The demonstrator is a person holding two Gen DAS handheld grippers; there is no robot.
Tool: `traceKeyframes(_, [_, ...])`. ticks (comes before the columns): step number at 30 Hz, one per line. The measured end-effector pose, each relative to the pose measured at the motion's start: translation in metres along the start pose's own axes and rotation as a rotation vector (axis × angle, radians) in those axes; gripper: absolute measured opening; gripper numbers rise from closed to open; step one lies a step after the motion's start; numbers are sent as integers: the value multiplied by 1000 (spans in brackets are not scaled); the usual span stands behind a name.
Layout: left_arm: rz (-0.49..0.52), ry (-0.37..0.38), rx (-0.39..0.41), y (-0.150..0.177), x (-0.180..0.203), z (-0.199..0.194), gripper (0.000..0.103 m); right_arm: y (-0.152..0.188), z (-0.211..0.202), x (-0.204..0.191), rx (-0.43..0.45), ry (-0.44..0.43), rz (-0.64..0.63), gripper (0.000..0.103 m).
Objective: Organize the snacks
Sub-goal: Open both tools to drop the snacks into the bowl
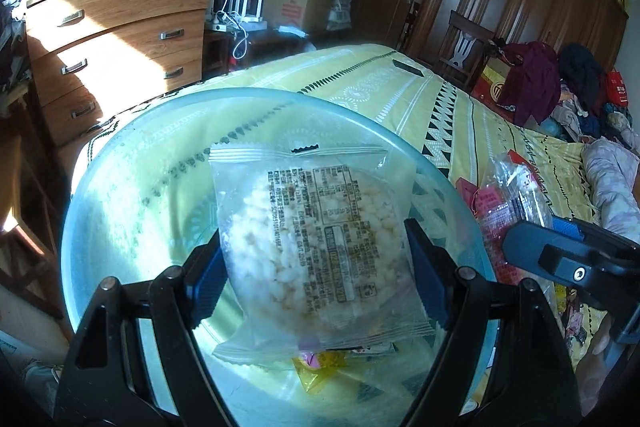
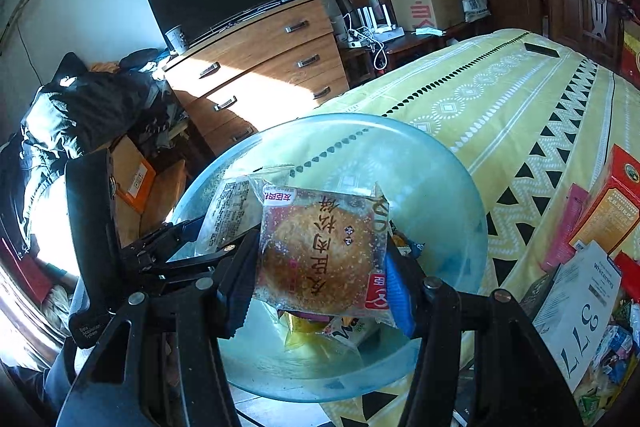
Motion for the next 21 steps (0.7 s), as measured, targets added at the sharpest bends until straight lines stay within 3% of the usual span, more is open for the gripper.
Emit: traceKeyframes(21, [-5,-20,-24,2,-11,8,82,-4,9,-2,-14,-15,0,65])
Point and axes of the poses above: each gripper's, at about its wrist camera, not at the fingertips, and z roughly the way its jaws point, x to its right, y to its underside, the point moved 2 cm from there along z, roughly the way its jaws point, and after that the axes turned 15 degrees about -x, right-handed, at the moved point
